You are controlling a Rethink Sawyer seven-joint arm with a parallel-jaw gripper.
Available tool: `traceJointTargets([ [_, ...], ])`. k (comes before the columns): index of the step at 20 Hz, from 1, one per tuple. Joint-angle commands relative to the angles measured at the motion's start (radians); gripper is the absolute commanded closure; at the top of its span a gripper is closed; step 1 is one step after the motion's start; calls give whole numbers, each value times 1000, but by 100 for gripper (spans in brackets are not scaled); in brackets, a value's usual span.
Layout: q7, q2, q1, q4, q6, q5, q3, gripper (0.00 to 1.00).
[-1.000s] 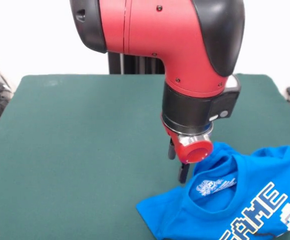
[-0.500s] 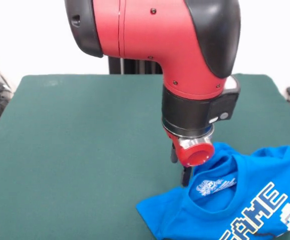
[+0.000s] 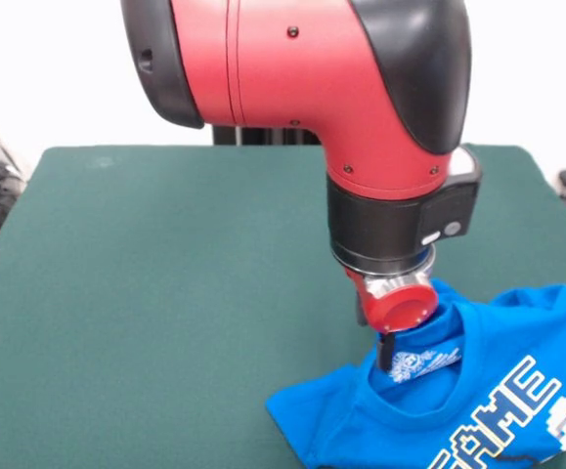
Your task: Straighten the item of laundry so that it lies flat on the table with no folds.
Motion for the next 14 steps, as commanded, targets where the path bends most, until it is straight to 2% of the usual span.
traceJointTargets([
  [1,-202,16,-5,141,-27,29,149,0],
  [14,-207,23,2,150,-1,-74,64,0],
])
